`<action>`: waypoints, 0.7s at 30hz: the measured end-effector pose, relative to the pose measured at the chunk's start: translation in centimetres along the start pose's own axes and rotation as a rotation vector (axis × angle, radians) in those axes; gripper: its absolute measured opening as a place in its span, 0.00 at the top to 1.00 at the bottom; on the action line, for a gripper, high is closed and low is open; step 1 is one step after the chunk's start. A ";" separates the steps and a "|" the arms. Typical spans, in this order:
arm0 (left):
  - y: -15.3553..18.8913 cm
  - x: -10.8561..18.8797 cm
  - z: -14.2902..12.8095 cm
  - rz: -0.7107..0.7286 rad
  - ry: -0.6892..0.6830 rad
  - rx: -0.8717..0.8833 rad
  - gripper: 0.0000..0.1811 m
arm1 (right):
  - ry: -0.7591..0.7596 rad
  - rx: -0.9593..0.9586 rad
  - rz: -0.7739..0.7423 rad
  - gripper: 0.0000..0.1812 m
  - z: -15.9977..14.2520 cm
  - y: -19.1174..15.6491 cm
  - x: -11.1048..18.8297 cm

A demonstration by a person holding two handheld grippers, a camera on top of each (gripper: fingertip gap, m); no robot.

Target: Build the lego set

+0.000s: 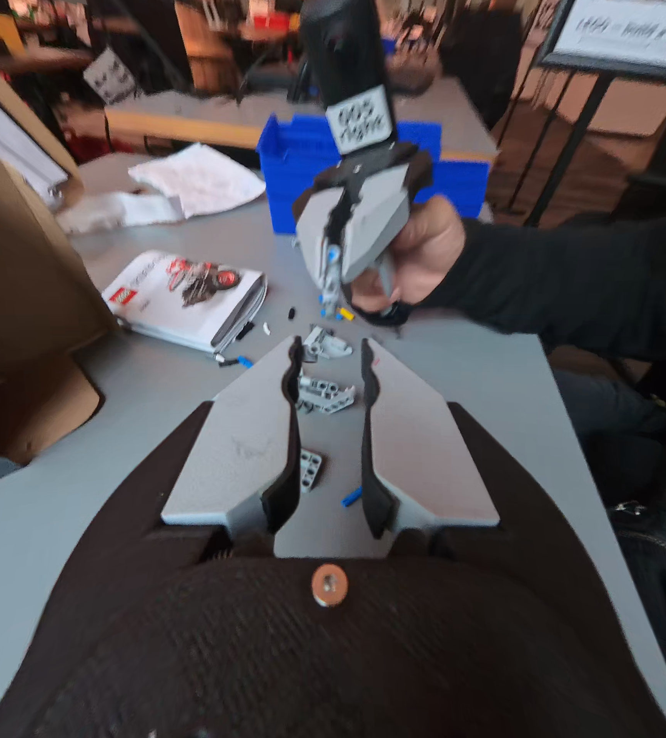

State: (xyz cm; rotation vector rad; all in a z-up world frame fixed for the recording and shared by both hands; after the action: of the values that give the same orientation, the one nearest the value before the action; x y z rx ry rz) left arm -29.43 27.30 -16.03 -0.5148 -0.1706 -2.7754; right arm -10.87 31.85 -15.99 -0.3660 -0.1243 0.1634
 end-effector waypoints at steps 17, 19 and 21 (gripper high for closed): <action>-0.1 1.0 0.2 -0.007 0.051 0.072 0.97 | 0.117 -0.030 -0.060 0.98 0.2 0.2 0.7; -0.6 1.5 -0.3 0.029 0.041 0.089 0.97 | 0.307 -0.063 -0.085 0.99 1.1 0.8 4.6; -1.0 1.7 -0.2 0.021 0.058 0.109 0.97 | 0.307 -0.056 -0.096 0.99 1.1 1.2 6.1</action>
State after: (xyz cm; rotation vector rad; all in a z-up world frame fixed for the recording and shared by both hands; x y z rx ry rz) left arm -31.34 27.77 -15.62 -0.4054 -0.2999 -2.7379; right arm -5.26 34.49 -14.83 -0.4361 0.1564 0.0077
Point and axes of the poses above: each gripper's, where its closed fingertips meet, x back along the fingers, z out of its top, y = z × x across the jaws, the point moved 10 cm from there along x, back along the fingers, and after that the axes turned 7 degrees about -y, right-handed, at the moved point
